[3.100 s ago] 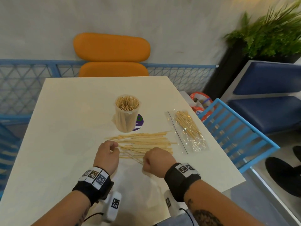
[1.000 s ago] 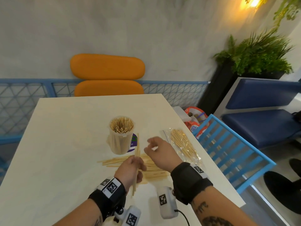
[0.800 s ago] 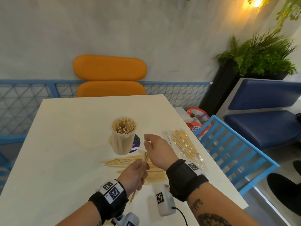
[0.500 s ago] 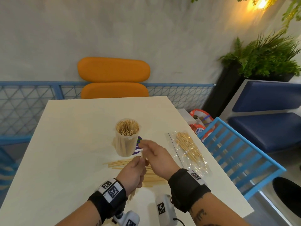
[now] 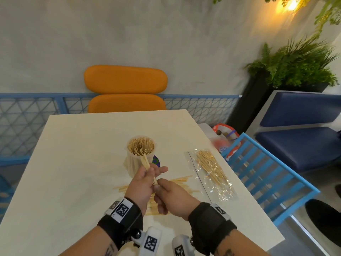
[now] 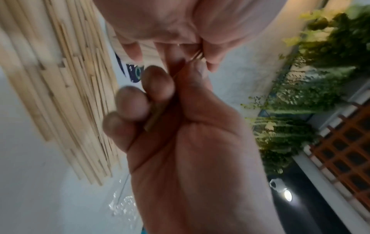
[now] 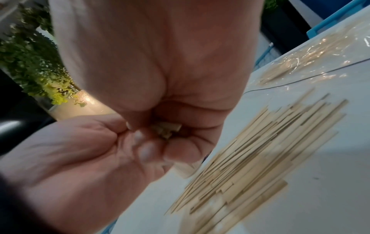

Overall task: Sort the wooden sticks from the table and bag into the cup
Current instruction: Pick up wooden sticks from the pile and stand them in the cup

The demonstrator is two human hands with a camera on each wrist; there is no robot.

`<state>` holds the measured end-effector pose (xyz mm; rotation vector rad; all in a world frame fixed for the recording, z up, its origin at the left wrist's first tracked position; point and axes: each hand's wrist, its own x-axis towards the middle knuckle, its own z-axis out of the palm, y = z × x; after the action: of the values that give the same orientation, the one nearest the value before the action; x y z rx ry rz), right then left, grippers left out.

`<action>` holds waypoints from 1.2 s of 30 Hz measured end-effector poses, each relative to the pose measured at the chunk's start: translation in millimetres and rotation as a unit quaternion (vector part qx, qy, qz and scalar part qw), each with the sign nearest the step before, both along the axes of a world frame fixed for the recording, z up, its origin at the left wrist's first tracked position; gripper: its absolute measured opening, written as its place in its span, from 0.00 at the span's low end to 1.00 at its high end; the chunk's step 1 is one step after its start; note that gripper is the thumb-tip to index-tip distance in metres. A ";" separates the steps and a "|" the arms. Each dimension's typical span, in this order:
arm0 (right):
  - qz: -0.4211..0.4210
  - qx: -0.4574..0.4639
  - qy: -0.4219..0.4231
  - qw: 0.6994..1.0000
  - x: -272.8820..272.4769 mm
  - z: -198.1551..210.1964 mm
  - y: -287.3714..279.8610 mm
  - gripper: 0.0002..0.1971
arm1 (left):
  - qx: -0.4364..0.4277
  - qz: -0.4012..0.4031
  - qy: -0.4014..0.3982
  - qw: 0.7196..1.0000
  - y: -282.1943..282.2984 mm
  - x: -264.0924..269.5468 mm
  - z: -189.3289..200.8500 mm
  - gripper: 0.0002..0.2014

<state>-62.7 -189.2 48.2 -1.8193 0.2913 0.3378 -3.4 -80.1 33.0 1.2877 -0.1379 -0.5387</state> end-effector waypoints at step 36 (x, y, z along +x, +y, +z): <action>-0.117 -0.117 -0.147 0.975 69.4 -9.0 -30.5 0.28 | 0.147 0.154 -0.355 0.910 -3.0 119.3 70.3 0.22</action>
<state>6.8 -219.7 39.2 -2.0098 0.3442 -0.1390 115.9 -83.1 103.3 1.7198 -0.4630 0.2135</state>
